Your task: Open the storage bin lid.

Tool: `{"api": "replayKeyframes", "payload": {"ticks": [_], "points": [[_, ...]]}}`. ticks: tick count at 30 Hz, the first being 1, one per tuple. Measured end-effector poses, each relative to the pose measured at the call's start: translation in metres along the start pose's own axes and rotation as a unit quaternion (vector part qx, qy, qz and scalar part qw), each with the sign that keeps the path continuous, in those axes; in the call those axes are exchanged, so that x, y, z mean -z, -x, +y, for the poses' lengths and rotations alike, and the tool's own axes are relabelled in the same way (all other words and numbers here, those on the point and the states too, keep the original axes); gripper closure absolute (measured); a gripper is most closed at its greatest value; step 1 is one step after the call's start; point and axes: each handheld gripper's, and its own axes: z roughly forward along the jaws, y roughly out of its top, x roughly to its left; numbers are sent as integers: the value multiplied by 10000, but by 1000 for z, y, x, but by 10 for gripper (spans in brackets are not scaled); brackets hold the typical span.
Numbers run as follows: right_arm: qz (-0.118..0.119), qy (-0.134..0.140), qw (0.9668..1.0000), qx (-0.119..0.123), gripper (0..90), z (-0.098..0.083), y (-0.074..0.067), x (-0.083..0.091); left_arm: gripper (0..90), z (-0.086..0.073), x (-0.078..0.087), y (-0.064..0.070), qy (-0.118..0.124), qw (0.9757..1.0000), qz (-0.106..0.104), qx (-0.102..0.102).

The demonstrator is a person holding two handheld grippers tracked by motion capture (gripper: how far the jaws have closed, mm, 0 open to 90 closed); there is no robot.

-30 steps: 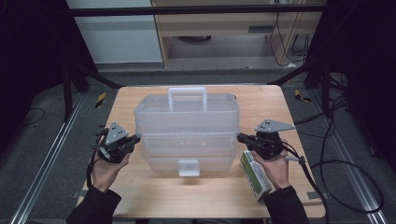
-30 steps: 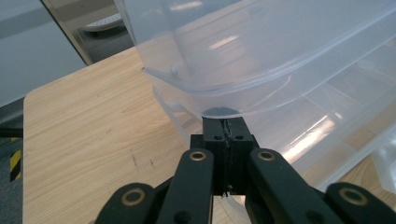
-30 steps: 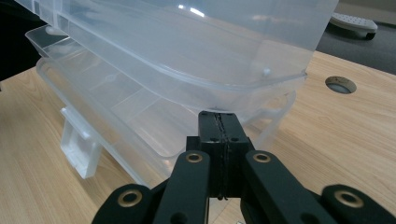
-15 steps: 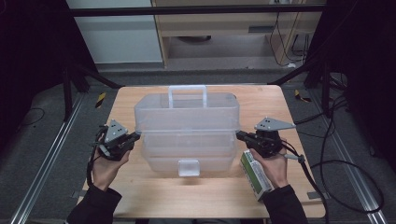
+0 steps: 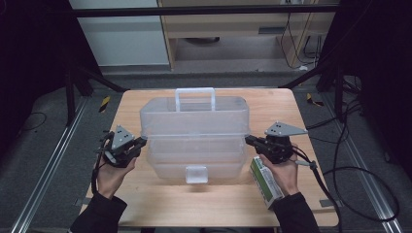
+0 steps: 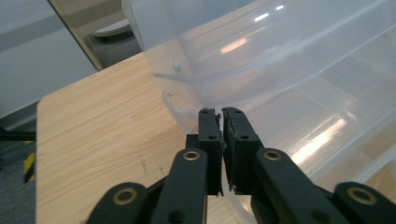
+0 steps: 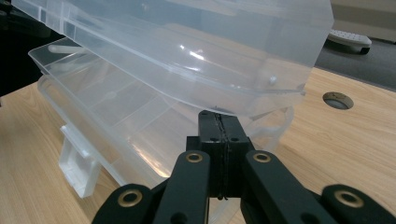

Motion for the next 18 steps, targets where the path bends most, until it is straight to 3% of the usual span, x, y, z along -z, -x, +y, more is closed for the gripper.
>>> {"api": "replayKeyframes", "payload": {"ticks": [10,18], "points": [[4,0,10000,8,900,0,0,0,694,0,-3,0,116,9999,107,-66],[5,-6,10000,18,900,0,0,0,628,2,-7,1,175,9997,181,-33]]}}
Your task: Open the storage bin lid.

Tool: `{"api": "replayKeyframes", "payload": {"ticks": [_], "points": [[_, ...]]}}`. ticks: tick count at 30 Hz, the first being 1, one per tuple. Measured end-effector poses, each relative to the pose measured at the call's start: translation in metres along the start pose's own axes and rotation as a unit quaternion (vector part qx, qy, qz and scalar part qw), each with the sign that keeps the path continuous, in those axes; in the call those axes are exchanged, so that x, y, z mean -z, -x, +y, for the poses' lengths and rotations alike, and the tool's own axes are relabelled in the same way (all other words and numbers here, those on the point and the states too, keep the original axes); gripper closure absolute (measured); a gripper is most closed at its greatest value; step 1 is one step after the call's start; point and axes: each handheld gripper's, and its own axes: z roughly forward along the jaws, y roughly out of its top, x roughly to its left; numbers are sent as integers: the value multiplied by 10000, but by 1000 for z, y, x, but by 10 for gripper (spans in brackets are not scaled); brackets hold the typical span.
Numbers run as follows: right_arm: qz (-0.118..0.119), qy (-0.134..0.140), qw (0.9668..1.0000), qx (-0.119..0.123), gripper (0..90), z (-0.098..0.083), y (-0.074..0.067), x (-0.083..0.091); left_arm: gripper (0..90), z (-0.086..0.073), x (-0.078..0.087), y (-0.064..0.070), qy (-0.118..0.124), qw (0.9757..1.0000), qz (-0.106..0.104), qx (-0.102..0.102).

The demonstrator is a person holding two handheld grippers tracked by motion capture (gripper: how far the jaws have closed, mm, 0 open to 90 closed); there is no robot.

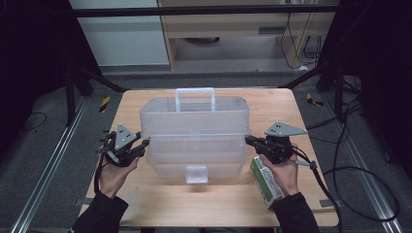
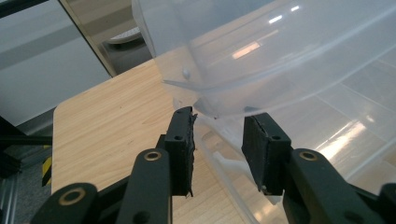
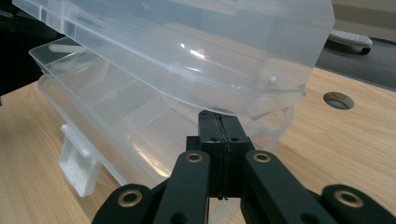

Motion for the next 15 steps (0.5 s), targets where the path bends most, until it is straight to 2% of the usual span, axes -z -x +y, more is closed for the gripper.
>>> {"api": "replayKeyframes", "payload": {"ticks": [6,10,15], "points": [[0,-1,10000,2,900,0,0,0,598,1,-3,0,39,10000,63,10],[4,-8,10000,-5,900,0,0,0,583,3,-5,0,147,9998,143,-28],[7,-11,10000,-6,900,1,0,0,580,4,-9,-1,142,9998,122,3]]}}
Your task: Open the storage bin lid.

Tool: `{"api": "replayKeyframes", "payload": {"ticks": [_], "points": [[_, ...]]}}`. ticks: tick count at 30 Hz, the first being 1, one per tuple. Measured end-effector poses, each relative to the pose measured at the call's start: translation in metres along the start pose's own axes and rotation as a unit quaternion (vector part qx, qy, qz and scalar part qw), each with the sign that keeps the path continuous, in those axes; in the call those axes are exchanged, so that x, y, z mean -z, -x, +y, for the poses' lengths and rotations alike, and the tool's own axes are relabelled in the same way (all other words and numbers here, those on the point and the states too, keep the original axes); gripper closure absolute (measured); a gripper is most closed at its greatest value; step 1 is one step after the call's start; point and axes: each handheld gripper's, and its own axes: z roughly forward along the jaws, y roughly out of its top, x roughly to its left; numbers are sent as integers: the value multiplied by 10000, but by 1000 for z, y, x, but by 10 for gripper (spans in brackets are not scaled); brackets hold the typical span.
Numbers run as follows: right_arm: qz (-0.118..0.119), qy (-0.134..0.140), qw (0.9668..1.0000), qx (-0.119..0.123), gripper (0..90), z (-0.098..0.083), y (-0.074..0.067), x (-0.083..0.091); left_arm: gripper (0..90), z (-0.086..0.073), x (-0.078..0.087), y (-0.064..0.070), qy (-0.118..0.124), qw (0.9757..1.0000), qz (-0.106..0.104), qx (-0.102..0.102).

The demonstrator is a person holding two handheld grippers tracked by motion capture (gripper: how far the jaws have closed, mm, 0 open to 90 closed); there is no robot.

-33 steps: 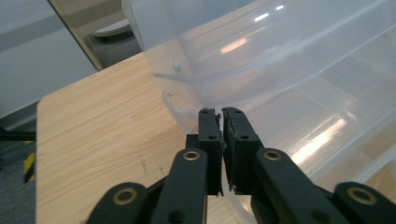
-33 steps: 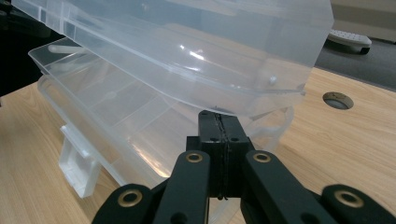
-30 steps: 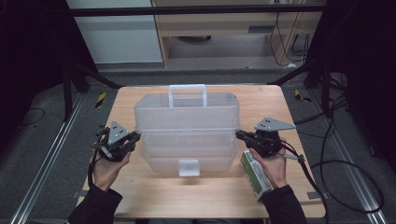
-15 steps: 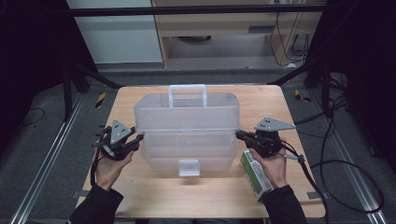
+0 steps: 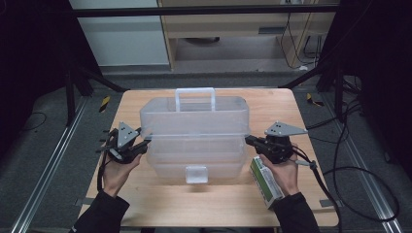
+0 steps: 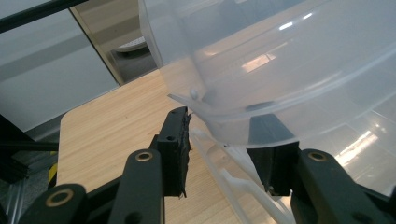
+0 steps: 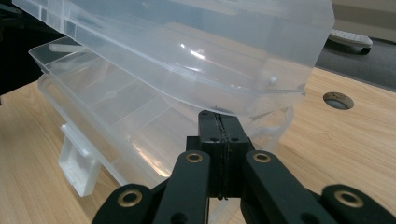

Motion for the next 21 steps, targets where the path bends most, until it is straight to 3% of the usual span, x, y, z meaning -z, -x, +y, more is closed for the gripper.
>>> {"api": "replayKeyframes", "payload": {"ticks": [10,21], "points": [[6,2,10000,3,900,0,0,0,584,1,-5,-2,134,9998,91,116],[21,64,10000,16,900,2,-1,1,637,3,-2,1,342,9992,183,113]]}}
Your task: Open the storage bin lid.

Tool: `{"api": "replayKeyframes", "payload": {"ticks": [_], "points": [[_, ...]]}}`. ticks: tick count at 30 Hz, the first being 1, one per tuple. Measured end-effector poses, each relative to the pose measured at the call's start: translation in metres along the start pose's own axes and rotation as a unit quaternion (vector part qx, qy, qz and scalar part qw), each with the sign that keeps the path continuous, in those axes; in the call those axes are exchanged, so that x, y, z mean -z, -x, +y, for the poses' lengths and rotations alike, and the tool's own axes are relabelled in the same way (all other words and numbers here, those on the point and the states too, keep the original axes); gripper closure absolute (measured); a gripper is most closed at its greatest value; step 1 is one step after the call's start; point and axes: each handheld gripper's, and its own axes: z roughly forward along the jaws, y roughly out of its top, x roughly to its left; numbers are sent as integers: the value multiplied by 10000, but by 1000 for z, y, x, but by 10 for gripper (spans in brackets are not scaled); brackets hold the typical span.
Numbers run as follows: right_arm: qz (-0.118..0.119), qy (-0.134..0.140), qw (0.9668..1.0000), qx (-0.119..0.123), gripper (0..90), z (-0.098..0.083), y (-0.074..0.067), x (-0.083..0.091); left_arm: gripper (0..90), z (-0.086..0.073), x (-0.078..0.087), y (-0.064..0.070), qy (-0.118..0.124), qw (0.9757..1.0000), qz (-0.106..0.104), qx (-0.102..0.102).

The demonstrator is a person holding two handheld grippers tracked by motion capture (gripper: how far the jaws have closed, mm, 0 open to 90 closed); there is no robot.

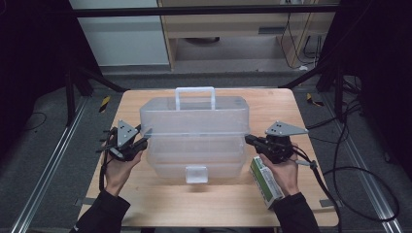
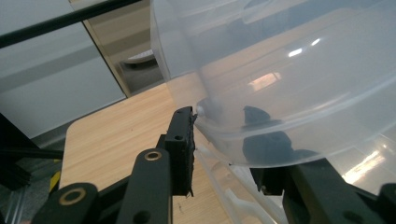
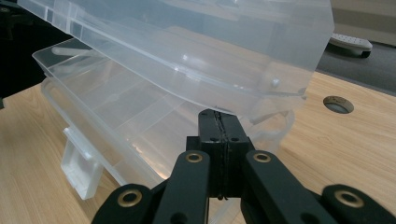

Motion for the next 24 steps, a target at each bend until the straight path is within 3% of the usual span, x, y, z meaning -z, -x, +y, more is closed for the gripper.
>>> {"api": "replayKeyframes", "payload": {"ticks": [8,14,15,24], "points": [[-85,-31,10000,-9,866,0,0,-1,662,1,3,0,21,10000,77,24],[-308,-316,9990,-83,824,-5,2,-5,662,5,8,2,44,9999,135,-22],[-395,-501,9979,-136,805,-8,3,-7,666,6,9,3,22,9998,176,-76],[-546,-1110,9922,-167,735,-19,4,-21,667,7,9,4,-23,9998,194,-84]]}}
